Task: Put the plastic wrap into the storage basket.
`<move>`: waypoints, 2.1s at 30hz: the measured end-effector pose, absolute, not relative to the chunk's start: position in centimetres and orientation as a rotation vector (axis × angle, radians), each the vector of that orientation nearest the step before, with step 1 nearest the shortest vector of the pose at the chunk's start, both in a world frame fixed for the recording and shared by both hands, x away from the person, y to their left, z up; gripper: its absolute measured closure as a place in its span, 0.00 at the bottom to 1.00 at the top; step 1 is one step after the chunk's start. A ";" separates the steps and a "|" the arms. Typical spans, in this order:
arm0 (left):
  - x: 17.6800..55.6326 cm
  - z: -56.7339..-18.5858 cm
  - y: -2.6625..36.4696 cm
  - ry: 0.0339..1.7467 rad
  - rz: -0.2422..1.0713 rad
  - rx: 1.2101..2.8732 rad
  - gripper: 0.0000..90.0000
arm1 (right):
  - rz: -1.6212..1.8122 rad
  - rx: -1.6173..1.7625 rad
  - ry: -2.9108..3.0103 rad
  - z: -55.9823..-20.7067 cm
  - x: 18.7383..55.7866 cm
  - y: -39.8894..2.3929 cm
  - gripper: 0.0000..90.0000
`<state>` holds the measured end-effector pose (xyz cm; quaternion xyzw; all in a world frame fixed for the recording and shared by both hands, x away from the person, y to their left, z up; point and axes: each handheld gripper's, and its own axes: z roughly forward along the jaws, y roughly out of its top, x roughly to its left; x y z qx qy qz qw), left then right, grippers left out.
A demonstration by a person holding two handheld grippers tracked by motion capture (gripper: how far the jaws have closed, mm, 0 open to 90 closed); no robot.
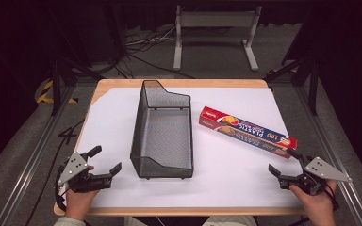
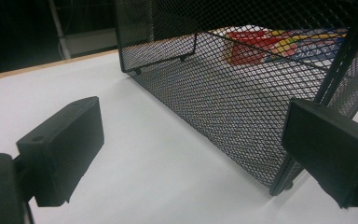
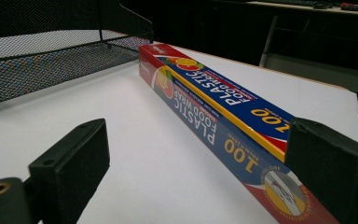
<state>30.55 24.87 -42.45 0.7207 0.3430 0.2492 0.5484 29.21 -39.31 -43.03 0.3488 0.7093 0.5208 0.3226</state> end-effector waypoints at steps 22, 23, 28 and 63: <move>30.4 -42.3 24.8 0.820 0.587 1.701 0.08 | 1.375 0.888 1.893 -42.7 29.3 -38.4 0.08; 30.4 -42.3 24.8 0.822 0.587 1.704 0.08 | 1.378 0.887 1.896 -42.4 29.2 -38.4 0.10; 30.3 -42.4 24.7 0.828 0.588 1.710 0.08 | 1.372 0.876 1.933 -41.7 29.4 -37.9 0.11; 30.4 -42.6 24.5 0.828 0.571 1.736 0.08 | 1.231 0.856 2.192 -33.1 38.2 -36.0 0.12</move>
